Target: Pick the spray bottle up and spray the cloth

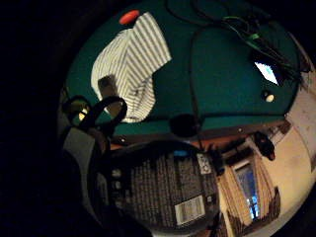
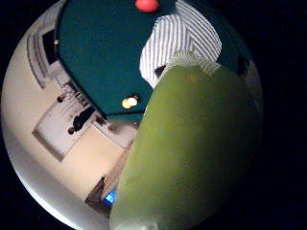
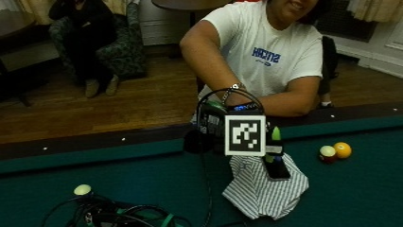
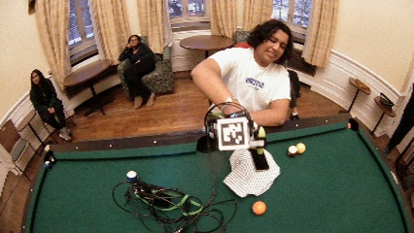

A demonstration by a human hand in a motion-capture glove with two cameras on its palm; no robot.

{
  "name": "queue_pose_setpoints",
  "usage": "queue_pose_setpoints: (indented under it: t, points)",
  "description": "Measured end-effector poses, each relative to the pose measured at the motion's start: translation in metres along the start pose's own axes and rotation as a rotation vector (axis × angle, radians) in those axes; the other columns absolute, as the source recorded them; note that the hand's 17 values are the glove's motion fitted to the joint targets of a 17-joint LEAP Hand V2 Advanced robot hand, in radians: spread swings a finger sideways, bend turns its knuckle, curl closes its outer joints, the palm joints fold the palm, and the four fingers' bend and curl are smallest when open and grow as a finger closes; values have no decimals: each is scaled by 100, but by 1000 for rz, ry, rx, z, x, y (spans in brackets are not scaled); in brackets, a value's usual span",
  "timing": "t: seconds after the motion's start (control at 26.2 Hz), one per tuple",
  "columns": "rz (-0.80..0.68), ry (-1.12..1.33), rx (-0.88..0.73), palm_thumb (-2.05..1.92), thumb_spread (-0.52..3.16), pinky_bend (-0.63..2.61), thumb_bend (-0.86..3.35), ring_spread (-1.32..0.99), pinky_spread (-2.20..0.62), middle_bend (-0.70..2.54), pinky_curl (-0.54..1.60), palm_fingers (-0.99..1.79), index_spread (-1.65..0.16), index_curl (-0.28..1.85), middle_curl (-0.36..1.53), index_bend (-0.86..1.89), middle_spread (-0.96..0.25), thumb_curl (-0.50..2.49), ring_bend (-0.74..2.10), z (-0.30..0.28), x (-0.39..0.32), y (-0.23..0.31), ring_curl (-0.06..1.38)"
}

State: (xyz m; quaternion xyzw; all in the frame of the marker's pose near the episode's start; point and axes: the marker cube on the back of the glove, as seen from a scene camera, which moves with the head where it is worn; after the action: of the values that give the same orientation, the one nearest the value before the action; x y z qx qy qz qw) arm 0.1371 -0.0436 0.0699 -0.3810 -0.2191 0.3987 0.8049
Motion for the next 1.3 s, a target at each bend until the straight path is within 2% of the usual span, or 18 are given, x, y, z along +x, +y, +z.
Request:
queue_pose_setpoints:
  t: [0.19, 0.76, 0.96, 1.3]
  points:
    - [91, 184, 16, 94, 38, 46, -3, -22, -31, 75, 41, 136, -27, 59, 58, 38, -18, 79, 75, 26, 22, -44, 49]
    - [165, 300, -127, 94, 39, 46, -3, -22, -31, 75, 41, 136, -27, 61, 58, 35, -18, 81, 75, 93, 25, -101, 50]
    - [127, 261, -116, 93, 40, 46, -3, -22, -31, 75, 41, 136, -27, 62, 58, 35, -18, 82, 75, 83, 21, -93, 50]
    - [-103, 50, 3, 93, 40, 45, -3, -22, -31, 75, 41, 137, -27, 62, 58, 34, -18, 83, 75, 9, 6, -28, 50]
